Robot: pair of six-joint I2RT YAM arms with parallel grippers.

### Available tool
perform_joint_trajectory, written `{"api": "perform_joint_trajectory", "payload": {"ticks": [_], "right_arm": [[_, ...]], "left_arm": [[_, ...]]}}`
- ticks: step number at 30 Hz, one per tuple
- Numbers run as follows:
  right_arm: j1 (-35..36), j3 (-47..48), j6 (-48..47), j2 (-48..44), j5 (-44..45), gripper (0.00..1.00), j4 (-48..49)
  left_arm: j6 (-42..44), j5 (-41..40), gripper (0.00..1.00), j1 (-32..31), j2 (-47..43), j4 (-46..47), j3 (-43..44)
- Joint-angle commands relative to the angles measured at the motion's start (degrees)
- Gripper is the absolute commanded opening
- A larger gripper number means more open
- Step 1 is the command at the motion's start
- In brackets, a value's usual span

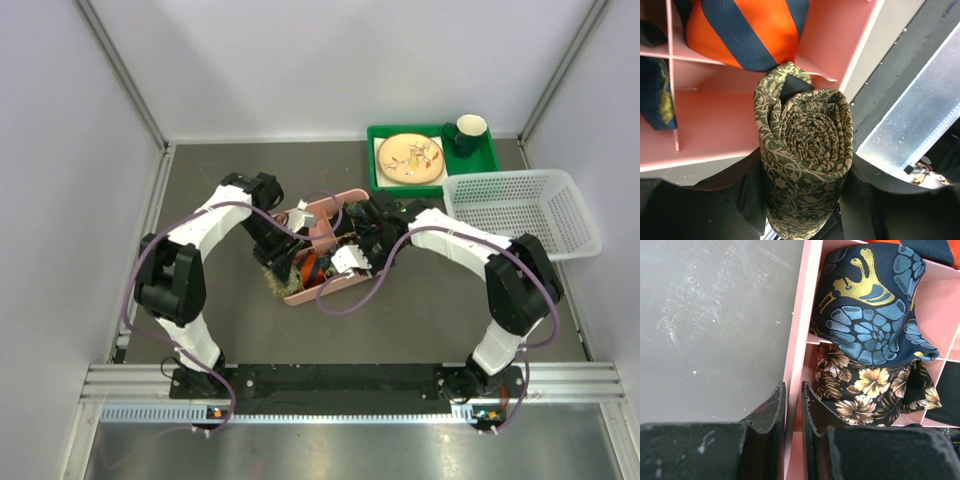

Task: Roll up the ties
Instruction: Place the tie in the storage box.

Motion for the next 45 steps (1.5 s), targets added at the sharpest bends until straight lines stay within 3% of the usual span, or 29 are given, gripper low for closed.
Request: {"api": "perform_joint_trajectory", "payload": {"ticks": [1,18,31,39,45], "right_arm": [[1.0,-1.74,-2.82,-2.97,-3.43,0.0,-4.73],[0.91,-2.36,-5.02,-2.88,-3.08,0.0,-4.2],[1.0,-2.1,-5.54,-2.44,-3.17,0.0,-4.46],[0.91,-1.13,-5.37,-1.65,-3.43,0.0,-4.82],[1.0,-0.78,-5.11,-1.12,-3.7,0.0,-4.9]], "left_arm": [[-2.19,-1.75,0.0,-2.09,0.78,2.62,2.96],[-1.05,-12.2,0.0,-5.26,2.98,5.34,0.86],[-3.24,-18.44,0.0,-7.01,-0.79,18.17,-5.21],[-3.68,-24.78,0.0,-10.0,-7.21,29.85,-13.2],[-3.77,-27.94,0.0,-11.32,-9.15,33.38,-17.25]]}}
